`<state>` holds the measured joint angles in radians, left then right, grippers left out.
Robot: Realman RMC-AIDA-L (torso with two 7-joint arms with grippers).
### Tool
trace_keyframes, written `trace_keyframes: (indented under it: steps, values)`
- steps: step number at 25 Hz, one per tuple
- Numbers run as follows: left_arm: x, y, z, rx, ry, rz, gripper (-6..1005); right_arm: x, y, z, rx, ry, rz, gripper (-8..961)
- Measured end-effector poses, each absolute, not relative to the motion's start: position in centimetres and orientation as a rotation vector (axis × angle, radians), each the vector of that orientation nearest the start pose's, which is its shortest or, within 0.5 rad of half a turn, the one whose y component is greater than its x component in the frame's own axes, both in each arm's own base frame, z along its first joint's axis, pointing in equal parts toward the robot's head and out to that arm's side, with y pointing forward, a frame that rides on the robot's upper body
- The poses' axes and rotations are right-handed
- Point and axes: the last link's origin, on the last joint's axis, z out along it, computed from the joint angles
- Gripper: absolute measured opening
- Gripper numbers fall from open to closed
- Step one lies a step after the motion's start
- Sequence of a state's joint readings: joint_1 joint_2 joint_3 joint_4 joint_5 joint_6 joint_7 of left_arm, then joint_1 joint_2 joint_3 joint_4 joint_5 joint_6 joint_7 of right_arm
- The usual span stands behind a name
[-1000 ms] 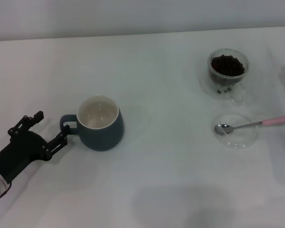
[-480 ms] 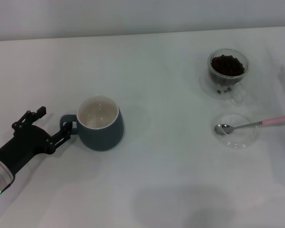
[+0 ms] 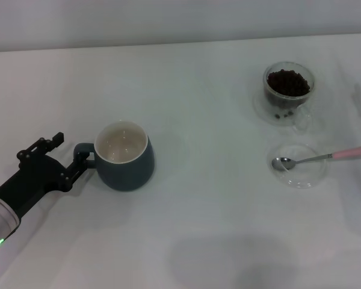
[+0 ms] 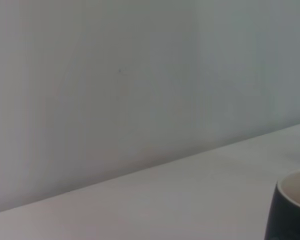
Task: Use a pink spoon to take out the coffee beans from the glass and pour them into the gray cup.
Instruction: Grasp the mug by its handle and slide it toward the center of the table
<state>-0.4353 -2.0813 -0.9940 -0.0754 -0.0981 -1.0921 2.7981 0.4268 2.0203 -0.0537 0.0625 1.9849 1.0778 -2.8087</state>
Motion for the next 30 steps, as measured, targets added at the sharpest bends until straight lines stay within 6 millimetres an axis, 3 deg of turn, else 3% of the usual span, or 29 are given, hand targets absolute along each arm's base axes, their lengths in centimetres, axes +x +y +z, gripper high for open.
trace_keyframes:
  steps: [7, 12, 23, 30]
  values:
    - [-32.5, 29.7, -7.6, -2.172, -0.479, -0.561, 517, 40.2, 31.2, 3.2, -1.324, 0.834, 0.612, 838]
    - [-32.3, 29.7, -7.8, -2.173, -0.478, -0.565, 252, 40.2, 31.2, 3.2, -1.326, 0.833, 0.612, 838]
    - [-31.6, 30.1, -8.3, -2.181, -0.476, -0.575, 122, 40.2, 31.2, 3.2, -1.328, 0.830, 0.612, 838]
    - [-30.8, 30.4, -8.7, -2.198, -0.457, -0.582, 119, 40.2, 31.3, 3.3, -1.329, 0.827, 0.612, 837]
